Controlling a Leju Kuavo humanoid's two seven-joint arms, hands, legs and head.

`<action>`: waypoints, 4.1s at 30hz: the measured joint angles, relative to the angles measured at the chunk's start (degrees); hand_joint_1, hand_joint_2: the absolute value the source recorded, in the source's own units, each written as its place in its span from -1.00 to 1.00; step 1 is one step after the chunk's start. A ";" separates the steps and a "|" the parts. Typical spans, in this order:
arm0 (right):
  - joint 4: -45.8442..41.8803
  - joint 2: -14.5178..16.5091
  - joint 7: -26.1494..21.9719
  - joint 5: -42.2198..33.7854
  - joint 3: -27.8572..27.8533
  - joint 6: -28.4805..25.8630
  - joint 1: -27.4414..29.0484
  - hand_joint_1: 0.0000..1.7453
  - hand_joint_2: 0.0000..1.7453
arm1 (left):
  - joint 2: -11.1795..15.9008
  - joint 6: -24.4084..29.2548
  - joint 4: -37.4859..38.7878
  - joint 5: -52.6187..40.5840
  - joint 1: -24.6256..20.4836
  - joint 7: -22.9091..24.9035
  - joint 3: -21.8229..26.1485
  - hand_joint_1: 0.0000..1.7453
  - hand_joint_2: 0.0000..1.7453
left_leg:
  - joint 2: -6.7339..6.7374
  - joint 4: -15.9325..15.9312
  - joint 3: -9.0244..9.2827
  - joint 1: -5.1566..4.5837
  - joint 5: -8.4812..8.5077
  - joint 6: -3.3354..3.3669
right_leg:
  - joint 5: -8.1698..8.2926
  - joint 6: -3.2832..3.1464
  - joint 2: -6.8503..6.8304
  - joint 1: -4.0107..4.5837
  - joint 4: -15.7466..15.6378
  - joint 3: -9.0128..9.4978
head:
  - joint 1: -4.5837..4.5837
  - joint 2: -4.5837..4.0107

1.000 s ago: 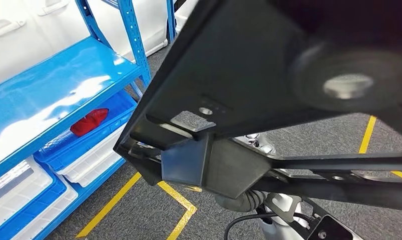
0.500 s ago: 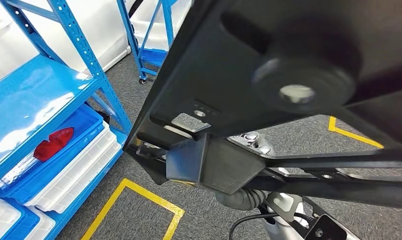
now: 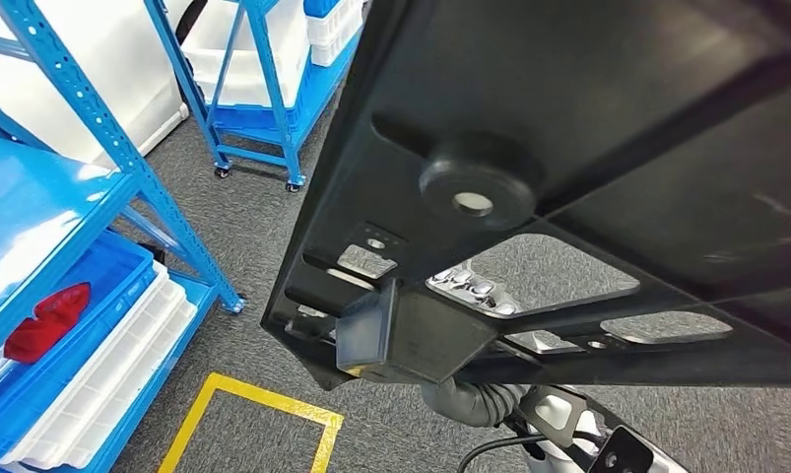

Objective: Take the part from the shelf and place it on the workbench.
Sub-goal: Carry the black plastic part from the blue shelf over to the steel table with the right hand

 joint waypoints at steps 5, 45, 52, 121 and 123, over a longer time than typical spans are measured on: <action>0.74 0.09 -0.01 -1.67 -0.22 2.06 -0.94 1.00 1.00 | -0.13 1.33 0.00 0.34 0.05 0.48 1.01 -1.00 1.00 | 2.32 0.32 0.24 -0.43 -0.54 -1.31 | 2.04 -1.48 -1.83 0.79 -7.97 3.82 | 0.00 0.00; 3.45 1.35 0.02 -1.09 -3.70 -1.54 -1.25 1.00 1.00 | 0.65 0.72 0.00 -1.09 0.15 -1.09 1.54 -1.00 1.00 | -3.89 13.04 -5.62 0.53 -5.20 -2.61 | 2.89 -2.46 4.48 0.38 -8.73 3.99 | 0.00 0.00; 4.31 1.79 0.04 -1.17 -3.70 -1.49 -1.99 1.00 1.00 | 0.87 0.26 0.00 -0.99 -0.19 -1.57 1.54 -1.00 1.00 | -6.34 0.89 -0.36 0.95 -0.50 -1.39 | 2.96 -0.38 7.96 0.22 -7.76 2.67 | 0.02 0.00; 10.61 3.30 -0.04 -1.08 -6.61 1.41 -2.38 1.00 1.00 | -0.46 -0.33 0.02 -1.40 -0.02 -1.51 2.33 -1.00 1.00 | -2.04 0.67 -0.78 0.90 -0.40 -0.05 | -3.62 1.26 1.61 -0.07 8.08 -5.19 | 0.04 0.00; 10.59 3.30 -0.04 -1.04 -6.74 1.36 -2.25 1.00 1.00 | -0.45 -0.34 0.02 -1.42 -0.09 -1.51 2.33 -1.00 1.00 | -0.86 0.67 -0.53 0.90 -0.59 -0.22 | -0.66 1.22 1.06 -0.20 3.56 -2.82 | 0.04 0.00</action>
